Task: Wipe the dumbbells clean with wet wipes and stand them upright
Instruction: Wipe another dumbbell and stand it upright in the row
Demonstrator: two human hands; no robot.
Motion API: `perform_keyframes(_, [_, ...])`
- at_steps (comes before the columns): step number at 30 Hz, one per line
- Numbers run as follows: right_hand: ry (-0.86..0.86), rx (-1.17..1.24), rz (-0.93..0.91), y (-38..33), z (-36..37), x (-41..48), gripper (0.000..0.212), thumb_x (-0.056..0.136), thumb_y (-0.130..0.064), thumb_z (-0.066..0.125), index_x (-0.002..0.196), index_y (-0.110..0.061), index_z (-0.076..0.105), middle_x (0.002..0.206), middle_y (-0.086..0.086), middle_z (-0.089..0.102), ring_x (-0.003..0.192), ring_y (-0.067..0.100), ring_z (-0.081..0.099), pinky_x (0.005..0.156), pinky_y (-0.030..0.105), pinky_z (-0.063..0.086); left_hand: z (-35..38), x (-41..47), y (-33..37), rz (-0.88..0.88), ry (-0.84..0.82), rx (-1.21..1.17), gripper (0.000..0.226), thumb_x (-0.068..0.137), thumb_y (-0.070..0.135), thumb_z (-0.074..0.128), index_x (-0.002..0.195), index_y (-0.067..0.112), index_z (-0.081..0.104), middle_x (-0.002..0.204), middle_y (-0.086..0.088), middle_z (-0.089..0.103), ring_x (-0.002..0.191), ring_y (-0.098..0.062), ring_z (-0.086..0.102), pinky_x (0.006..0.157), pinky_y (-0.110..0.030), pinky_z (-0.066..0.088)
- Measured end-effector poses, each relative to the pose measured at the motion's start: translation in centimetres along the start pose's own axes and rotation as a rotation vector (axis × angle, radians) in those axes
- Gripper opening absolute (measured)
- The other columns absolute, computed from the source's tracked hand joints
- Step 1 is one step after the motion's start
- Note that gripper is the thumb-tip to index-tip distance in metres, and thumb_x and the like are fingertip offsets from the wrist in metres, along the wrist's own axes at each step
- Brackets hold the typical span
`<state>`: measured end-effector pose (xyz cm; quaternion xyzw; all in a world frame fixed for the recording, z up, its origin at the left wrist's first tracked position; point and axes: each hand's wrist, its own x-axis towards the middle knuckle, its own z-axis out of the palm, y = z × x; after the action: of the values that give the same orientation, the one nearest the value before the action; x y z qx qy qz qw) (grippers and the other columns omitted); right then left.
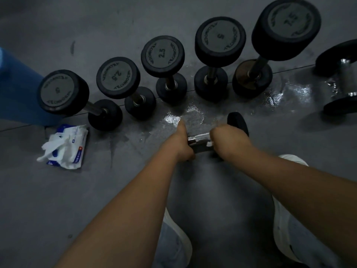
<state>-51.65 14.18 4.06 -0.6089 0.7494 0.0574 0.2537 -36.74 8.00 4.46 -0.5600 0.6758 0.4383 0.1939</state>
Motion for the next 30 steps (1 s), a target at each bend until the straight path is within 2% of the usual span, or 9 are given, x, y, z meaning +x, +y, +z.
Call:
perform_keyframes(3, [0.157, 0.085, 0.091, 0.5, 0.4, 0.0, 0.01, 0.091, -0.014, 0.051, 0.096, -0.011, 0.059, 0.103, 0.013, 0.06, 0.091, 0.035, 0.063, 0.069, 0.033, 0.044, -0.2, 0.5, -0.1, -0.003, 0.001, 0.007, 0.13, 0.068, 0.008, 0.081, 0.155, 0.029, -0.014, 0.129, -0.016, 0.056, 0.106, -0.032, 0.062, 0.089, -0.039, 0.054])
perform_keyframes(7, [-0.051, 0.112, 0.143, 0.7, 2.3, -2.1, 0.015, 0.088, -0.008, 0.053, 0.1, -0.011, 0.062, 0.107, 0.012, 0.064, 0.095, 0.032, 0.064, 0.08, 0.037, 0.053, 0.0, 0.3, -0.2, 0.016, 0.005, 0.011, 0.131, 0.066, 0.008, 0.081, 0.155, 0.03, -0.013, 0.123, -0.016, 0.059, 0.1, -0.033, 0.064, 0.084, -0.039, 0.055])
perform_keyframes(11, [0.219, 0.167, 0.197, 0.5, 0.8, 0.0, 0.021, 0.087, -0.006, 0.048, 0.104, -0.016, 0.053, 0.106, 0.016, 0.054, 0.089, 0.039, 0.062, 0.072, 0.037, 0.048, -0.3, 0.6, -0.3, 0.013, 0.0, 0.001, 0.13, 0.067, 0.008, 0.082, 0.155, 0.027, -0.011, 0.124, -0.016, 0.059, 0.103, -0.033, 0.062, 0.086, -0.039, 0.055])
perform_keyframes(12, [0.211, 0.144, 0.211, 0.5, 0.6, 0.3, 0.023, 0.087, -0.005, 0.047, 0.106, -0.016, 0.053, 0.108, 0.016, 0.053, 0.09, 0.039, 0.062, 0.073, 0.037, 0.048, -0.3, 0.6, -0.3, 0.015, -0.001, 0.003, 0.13, 0.067, 0.008, 0.082, 0.155, 0.027, -0.011, 0.123, -0.016, 0.058, 0.104, -0.033, 0.062, 0.085, -0.039, 0.055])
perform_keyframes(15, [0.011, 0.073, 0.123, 0.3, 1.5, -0.1, 0.021, 0.089, -0.008, 0.05, 0.107, -0.012, 0.061, 0.113, 0.014, 0.057, 0.095, 0.034, 0.063, 0.076, 0.034, 0.048, 0.1, 0.3, -0.3, 0.03, 0.01, -0.001, 0.13, 0.067, 0.007, 0.08, 0.155, 0.03, -0.013, 0.121, -0.015, 0.059, 0.098, -0.031, 0.063, 0.08, -0.037, 0.055])
perform_keyframes(19, [0.173, 0.223, 0.195, 0.5, 1.4, 0.8, 0.019, 0.088, -0.009, 0.052, 0.103, -0.012, 0.064, 0.114, 0.013, 0.054, 0.095, 0.034, 0.061, 0.08, 0.034, 0.049, -0.2, 0.8, -0.4, 0.011, 0.0, 0.008, 0.13, 0.068, 0.009, 0.081, 0.155, 0.028, -0.013, 0.128, -0.016, 0.056, 0.103, -0.031, 0.061, 0.084, -0.037, 0.054])
perform_keyframes(23, [0.022, 0.24, 0.128, -0.6, 1.7, 0.2, 0.019, 0.086, -0.009, 0.056, 0.103, -0.009, 0.064, 0.116, 0.016, 0.055, 0.097, 0.031, 0.062, 0.088, 0.035, 0.051, -0.1, 0.3, -0.1, 0.024, 0.004, 0.012, 0.128, 0.07, 0.007, 0.079, 0.155, 0.028, -0.014, 0.127, -0.016, 0.056, 0.098, -0.03, 0.061, 0.078, -0.032, 0.052])
perform_keyframes(27, [0.15, 0.383, 0.102, -1.7, 0.9, 1.8, 0.015, 0.087, -0.013, 0.059, 0.1, -0.011, 0.065, 0.107, 0.013, 0.057, 0.092, 0.029, 0.061, 0.084, 0.035, 0.051, -0.5, 0.9, -0.1, 0.007, -0.012, 0.01, 0.13, 0.067, 0.006, 0.08, 0.155, 0.026, -0.014, 0.124, -0.015, 0.058, 0.097, -0.029, 0.06, 0.08, -0.034, 0.054])
perform_keyframes(30, [-0.065, 0.279, 0.076, -2.6, 1.8, 0.4, 0.014, 0.086, -0.013, 0.059, 0.096, -0.014, 0.068, 0.102, 0.012, 0.064, 0.096, 0.029, 0.064, 0.08, 0.029, 0.048, -0.3, 0.5, -0.1, 0.021, -0.011, 0.011, 0.128, 0.069, 0.006, 0.079, 0.155, 0.027, -0.014, 0.116, -0.013, 0.058, 0.093, -0.029, 0.061, 0.075, -0.033, 0.052])
